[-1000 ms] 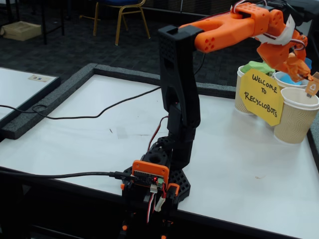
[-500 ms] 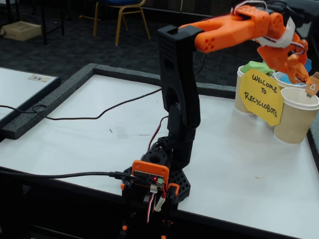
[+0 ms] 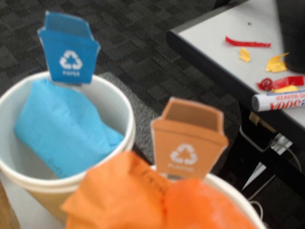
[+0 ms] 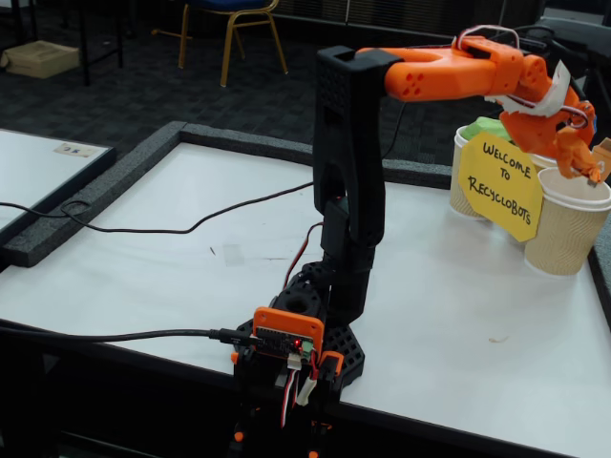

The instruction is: Sort rubbish by color.

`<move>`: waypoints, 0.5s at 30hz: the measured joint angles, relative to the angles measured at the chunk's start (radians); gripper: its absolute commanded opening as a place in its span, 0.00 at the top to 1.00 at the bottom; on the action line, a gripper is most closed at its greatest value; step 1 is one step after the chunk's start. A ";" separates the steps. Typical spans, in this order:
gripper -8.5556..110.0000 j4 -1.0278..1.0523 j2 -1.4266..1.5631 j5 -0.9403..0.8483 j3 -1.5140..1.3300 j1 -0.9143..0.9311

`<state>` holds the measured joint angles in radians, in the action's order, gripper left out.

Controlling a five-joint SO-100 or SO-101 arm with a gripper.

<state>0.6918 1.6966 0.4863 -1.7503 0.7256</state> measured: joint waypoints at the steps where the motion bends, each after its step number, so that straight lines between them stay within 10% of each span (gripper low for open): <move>1: 0.79 -0.002 -0.003 0.000 0.000 0.000; 15: 0.74 0.081 -0.005 0.000 0.000 0.000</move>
<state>0.7731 1.6920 0.4863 -1.7503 0.7256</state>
